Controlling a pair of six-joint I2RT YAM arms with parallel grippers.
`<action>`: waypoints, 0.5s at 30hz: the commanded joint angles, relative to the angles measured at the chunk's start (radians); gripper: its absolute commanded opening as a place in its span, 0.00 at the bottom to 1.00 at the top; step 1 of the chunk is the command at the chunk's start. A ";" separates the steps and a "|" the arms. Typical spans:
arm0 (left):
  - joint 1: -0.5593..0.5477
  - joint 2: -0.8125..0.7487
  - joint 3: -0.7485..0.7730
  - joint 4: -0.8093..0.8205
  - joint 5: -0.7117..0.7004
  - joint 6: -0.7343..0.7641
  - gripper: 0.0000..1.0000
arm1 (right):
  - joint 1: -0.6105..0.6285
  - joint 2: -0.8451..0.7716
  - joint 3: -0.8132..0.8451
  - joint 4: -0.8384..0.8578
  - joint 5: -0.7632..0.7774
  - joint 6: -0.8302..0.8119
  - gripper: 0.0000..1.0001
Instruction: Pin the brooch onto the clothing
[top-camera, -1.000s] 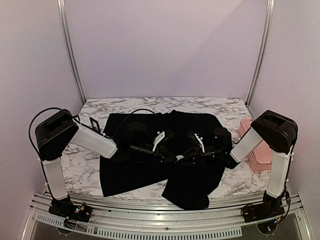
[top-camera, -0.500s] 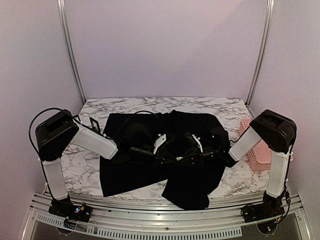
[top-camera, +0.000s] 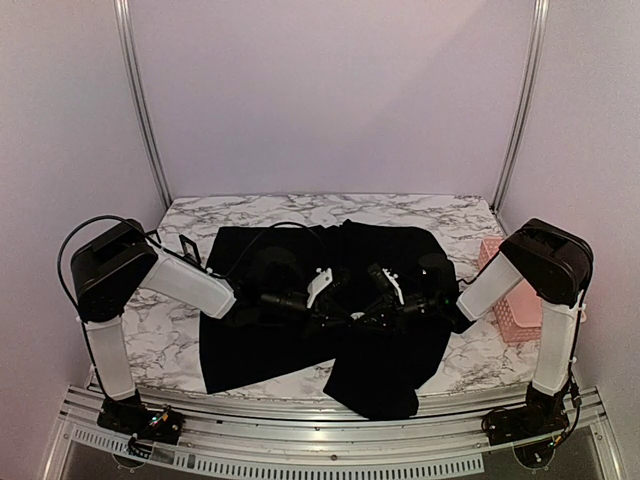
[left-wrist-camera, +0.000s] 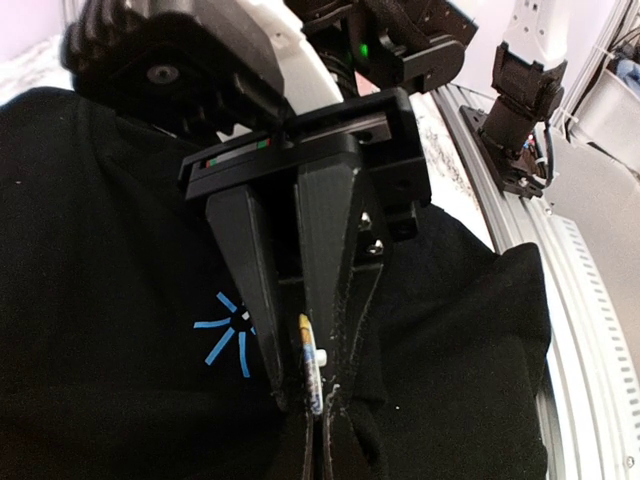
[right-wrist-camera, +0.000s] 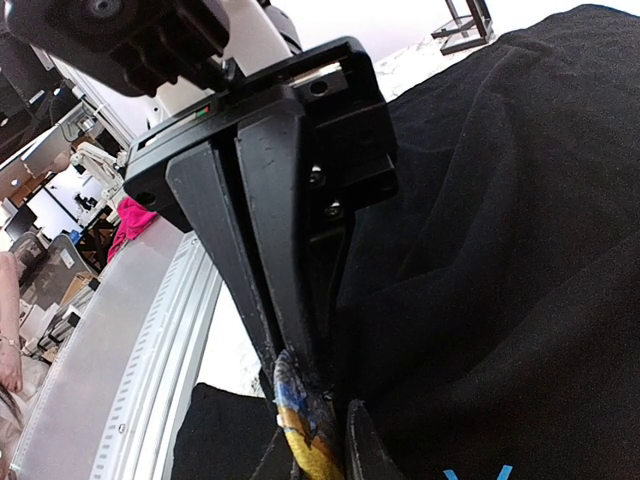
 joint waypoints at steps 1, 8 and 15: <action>-0.047 -0.043 -0.014 -0.002 0.085 0.023 0.00 | -0.043 0.024 0.011 -0.024 0.132 0.044 0.11; -0.047 -0.047 -0.021 0.006 0.081 0.019 0.00 | -0.054 0.013 -0.009 0.005 0.147 0.064 0.08; -0.047 -0.046 -0.023 0.011 0.081 0.014 0.00 | -0.057 0.004 -0.015 0.045 0.131 0.090 0.08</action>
